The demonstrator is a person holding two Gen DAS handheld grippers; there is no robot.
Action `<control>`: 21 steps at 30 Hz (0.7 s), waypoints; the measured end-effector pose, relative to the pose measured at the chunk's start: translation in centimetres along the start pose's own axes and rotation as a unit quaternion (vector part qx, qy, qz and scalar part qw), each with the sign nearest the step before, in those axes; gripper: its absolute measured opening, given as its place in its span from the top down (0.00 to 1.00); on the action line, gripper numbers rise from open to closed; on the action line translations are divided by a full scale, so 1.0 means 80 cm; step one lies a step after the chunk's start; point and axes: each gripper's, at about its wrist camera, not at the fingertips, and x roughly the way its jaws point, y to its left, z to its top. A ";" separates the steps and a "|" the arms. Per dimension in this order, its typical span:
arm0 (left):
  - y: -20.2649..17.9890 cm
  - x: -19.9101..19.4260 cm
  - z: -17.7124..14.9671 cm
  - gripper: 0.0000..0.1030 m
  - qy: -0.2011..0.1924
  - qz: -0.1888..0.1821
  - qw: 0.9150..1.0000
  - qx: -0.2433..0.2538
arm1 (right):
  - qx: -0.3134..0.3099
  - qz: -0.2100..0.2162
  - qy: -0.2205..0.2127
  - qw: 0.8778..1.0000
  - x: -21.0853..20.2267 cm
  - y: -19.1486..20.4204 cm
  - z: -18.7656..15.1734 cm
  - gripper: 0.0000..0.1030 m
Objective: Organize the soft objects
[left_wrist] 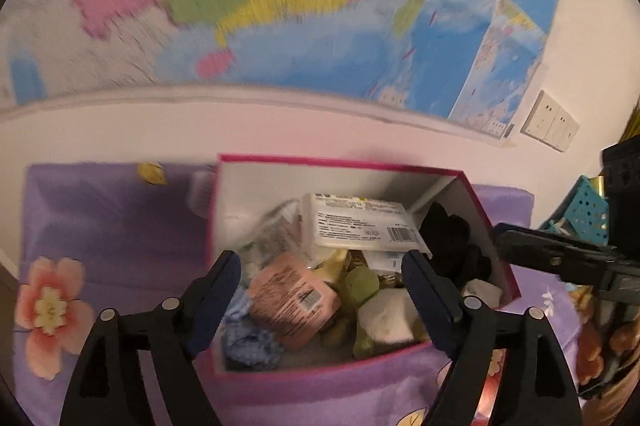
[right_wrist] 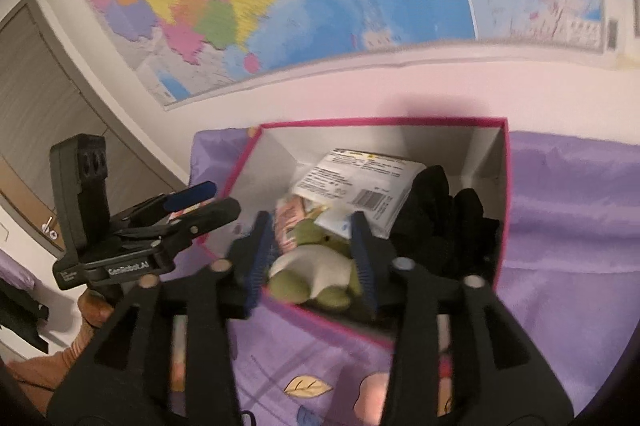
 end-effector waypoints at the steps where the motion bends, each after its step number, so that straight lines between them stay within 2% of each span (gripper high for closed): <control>1: -0.003 -0.012 -0.004 0.10 -0.013 0.007 1.000 0.007 | -0.009 -0.003 -0.007 1.000 -0.009 0.007 -0.004 0.46; 2: -0.007 -0.030 -0.011 0.01 -0.031 0.025 0.999 0.015 | -0.022 -0.010 -0.016 1.000 -0.021 0.016 -0.010 0.42; 4: -0.016 -0.056 -0.021 0.00 -0.059 0.048 0.997 0.026 | -0.045 -0.037 -0.037 0.998 -0.044 0.036 -0.025 0.25; 6: -0.024 -0.076 -0.033 0.00 -0.073 0.063 0.995 0.035 | -0.060 -0.064 -0.057 0.994 -0.064 0.054 -0.042 0.18; 10: -0.036 -0.105 -0.057 0.00 -0.091 0.089 0.991 0.046 | -0.088 -0.101 -0.082 0.987 -0.089 0.088 -0.092 0.10; 12: -0.041 -0.116 -0.074 0.00 -0.098 0.108 0.988 0.050 | -0.093 -0.116 -0.091 0.985 -0.093 0.099 -0.119 0.09; 15: -0.046 -0.126 -0.093 0.00 -0.095 0.111 0.988 0.045 | -0.104 -0.144 -0.091 0.980 -0.088 0.116 -0.158 0.09; 21: -0.051 -0.144 -0.133 0.00 -0.089 0.143 0.985 0.034 | -0.127 -0.190 -0.114 0.967 -0.080 0.139 -0.207 0.09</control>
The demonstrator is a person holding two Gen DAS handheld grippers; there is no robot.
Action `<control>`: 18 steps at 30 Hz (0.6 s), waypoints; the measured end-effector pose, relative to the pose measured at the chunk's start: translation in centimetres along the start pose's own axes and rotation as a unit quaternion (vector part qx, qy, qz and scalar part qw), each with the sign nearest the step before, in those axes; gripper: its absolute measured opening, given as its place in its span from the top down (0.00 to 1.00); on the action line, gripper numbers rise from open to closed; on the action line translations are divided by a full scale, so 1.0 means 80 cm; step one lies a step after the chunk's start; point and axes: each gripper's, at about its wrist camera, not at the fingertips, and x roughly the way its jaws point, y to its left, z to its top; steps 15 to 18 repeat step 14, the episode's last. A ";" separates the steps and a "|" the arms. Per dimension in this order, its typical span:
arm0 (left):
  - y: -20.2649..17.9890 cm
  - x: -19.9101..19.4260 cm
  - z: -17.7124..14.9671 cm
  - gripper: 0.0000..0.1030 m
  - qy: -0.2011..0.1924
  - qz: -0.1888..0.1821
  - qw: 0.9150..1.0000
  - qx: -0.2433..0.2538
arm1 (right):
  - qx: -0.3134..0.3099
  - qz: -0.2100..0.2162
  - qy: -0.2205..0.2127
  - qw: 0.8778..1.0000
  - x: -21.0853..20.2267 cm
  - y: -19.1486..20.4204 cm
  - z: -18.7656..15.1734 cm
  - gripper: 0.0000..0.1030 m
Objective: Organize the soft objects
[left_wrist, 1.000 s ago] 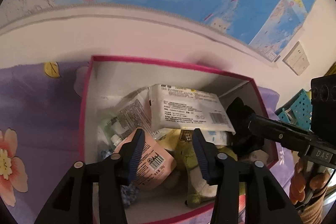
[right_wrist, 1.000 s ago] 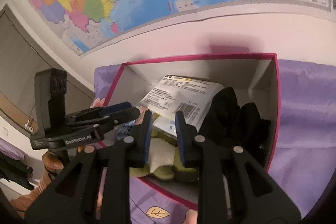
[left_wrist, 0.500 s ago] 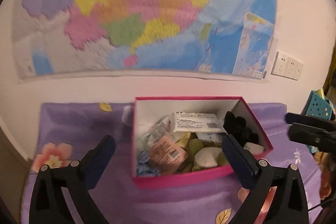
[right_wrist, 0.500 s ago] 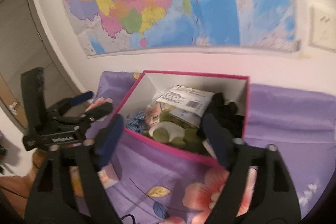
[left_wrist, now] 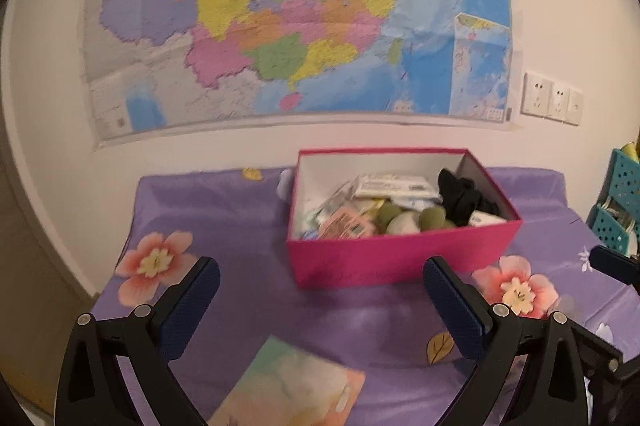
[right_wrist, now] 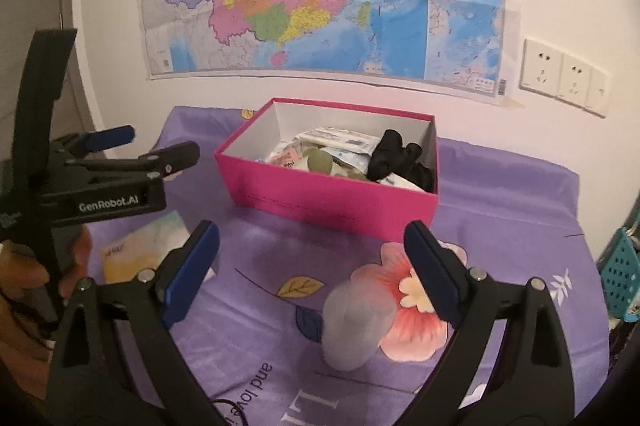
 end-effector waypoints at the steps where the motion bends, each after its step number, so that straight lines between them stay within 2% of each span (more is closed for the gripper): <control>1: 0.001 -0.003 -0.005 0.00 0.002 0.002 1.000 -0.002 | -0.002 -0.009 -0.001 1.000 -0.002 0.004 -0.007 0.09; 6: 0.001 -0.014 -0.028 0.00 0.003 0.029 1.000 0.004 | 0.003 -0.010 -0.002 1.000 -0.009 0.011 -0.028 0.09; 8: -0.001 -0.017 -0.034 0.00 0.006 0.025 1.000 0.005 | 0.002 -0.020 -0.006 1.000 -0.012 0.013 -0.031 0.09; 13: -0.009 -0.034 -0.040 0.00 -0.010 0.045 0.999 0.008 | 0.014 -0.011 -0.012 1.000 -0.020 0.012 -0.036 0.09; 18: -0.010 -0.035 -0.041 0.00 -0.009 0.047 0.999 0.010 | 0.016 -0.011 -0.013 1.000 -0.021 0.013 -0.037 0.09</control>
